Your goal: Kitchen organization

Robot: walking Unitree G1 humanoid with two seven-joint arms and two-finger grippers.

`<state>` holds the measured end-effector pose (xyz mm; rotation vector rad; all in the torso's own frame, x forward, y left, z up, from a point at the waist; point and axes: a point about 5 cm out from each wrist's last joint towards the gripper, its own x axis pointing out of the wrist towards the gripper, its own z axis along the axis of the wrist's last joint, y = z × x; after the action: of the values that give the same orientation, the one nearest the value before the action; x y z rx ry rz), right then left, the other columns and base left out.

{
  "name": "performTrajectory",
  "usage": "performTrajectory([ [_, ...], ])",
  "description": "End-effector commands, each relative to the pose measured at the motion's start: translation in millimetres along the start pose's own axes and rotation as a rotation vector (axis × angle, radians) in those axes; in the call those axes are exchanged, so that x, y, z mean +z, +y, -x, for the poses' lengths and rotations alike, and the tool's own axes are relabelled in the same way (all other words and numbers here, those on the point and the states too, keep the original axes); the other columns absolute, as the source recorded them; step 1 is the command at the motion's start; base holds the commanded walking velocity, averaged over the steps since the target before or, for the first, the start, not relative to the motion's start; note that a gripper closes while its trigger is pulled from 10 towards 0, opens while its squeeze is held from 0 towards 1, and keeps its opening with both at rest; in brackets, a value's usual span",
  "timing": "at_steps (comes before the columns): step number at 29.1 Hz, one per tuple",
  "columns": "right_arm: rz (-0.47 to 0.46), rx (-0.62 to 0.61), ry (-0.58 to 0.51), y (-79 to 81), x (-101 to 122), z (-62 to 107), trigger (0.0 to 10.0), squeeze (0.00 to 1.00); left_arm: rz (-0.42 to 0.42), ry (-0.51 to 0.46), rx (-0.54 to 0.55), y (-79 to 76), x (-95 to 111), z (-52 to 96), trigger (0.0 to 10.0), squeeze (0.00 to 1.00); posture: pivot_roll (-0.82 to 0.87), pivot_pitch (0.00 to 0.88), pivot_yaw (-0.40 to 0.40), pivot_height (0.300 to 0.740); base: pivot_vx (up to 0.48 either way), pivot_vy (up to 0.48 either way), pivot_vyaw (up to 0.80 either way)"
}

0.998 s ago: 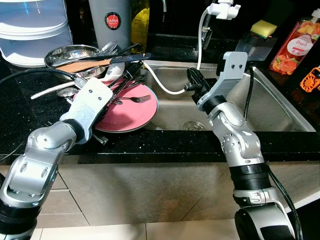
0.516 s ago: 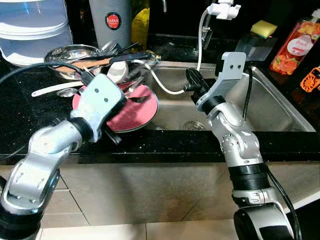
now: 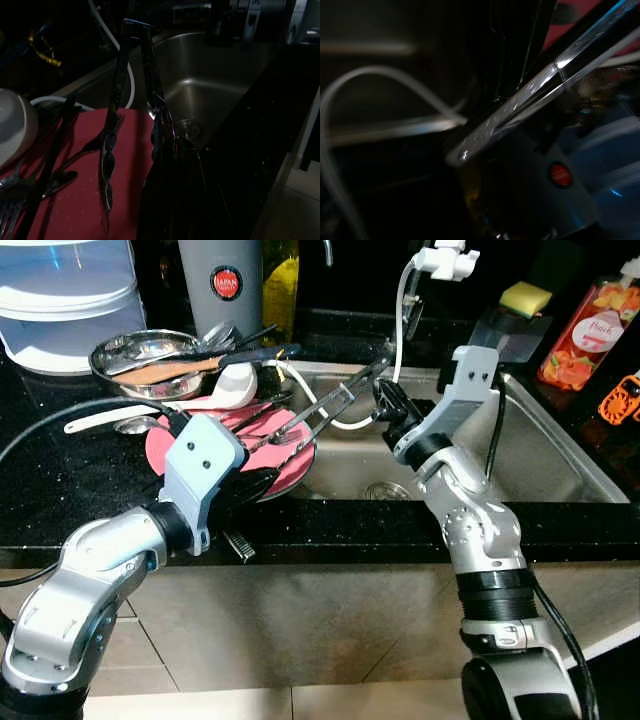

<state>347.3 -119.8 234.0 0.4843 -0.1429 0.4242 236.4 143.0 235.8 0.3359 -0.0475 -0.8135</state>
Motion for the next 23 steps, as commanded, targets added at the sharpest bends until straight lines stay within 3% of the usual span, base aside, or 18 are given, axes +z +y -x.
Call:
performTrajectory([
  [1,-0.068,0.011,-0.014,-1.1,5,1.9,10.0,0.00,-0.006,-0.036,-0.018,-3.2,5,-2.3,10.0,0.00,0.29,0.000,-0.100,0.740,0.000,0.000,0.00],
  [4,-0.164,-0.022,-0.013,-8.1,5,1.6,10.0,0.00,-0.006,-0.048,-0.028,-4.4,8,-2.2,10.0,0.00,0.29,0.000,-0.103,0.740,0.000,0.000,0.00],
  [6,-0.277,-0.022,-0.010,-11.8,4,1.8,10.0,0.00,-0.007,-0.052,-0.035,-5.2,9,-2.5,10.0,0.00,0.29,0.000,-0.103,0.740,0.000,0.000,0.00],
  [8,-0.277,-0.022,-0.010,-11.8,4,1.8,10.0,0.00,-0.007,-0.052,-0.035,-5.2,9,-2.5,10.0,0.00,0.29,0.000,-0.103,0.740,0.000,0.000,0.00],
  [10,-0.330,-0.012,-0.014,-12.6,4,2.2,10.0,0.00,-0.008,-0.053,-0.037,-5.2,9,-2.6,10.0,0.00,0.29,0.000,-0.103,0.740,0.000,0.000,0.00],
  [11,-0.400,0.006,-0.025,-14.5,6,3.8,10.0,0.04,-0.011,-0.057,-0.035,-4.6,9,-2.6,10.0,0.00,0.29,0.000,-0.103,0.740,0.000,0.000,0.00],
  [12,-0.447,0.020,-0.036,-15.9,7,5.4,10.0,1.00,-0.014,-0.062,-0.031,-3.5,10,-2.4,10.0,0.00,0.29,0.000,-0.102,0.740,0.000,0.000,0.00],
  [23,-0.568,0.104,-0.026,-11.4,7,9.7,10.0,1.00,-0.020,-0.112,0.002,5.3,20,-0.9,10.0,0.00,0.29,0.000,-0.102,0.740,0.000,0.000,0.00],
])
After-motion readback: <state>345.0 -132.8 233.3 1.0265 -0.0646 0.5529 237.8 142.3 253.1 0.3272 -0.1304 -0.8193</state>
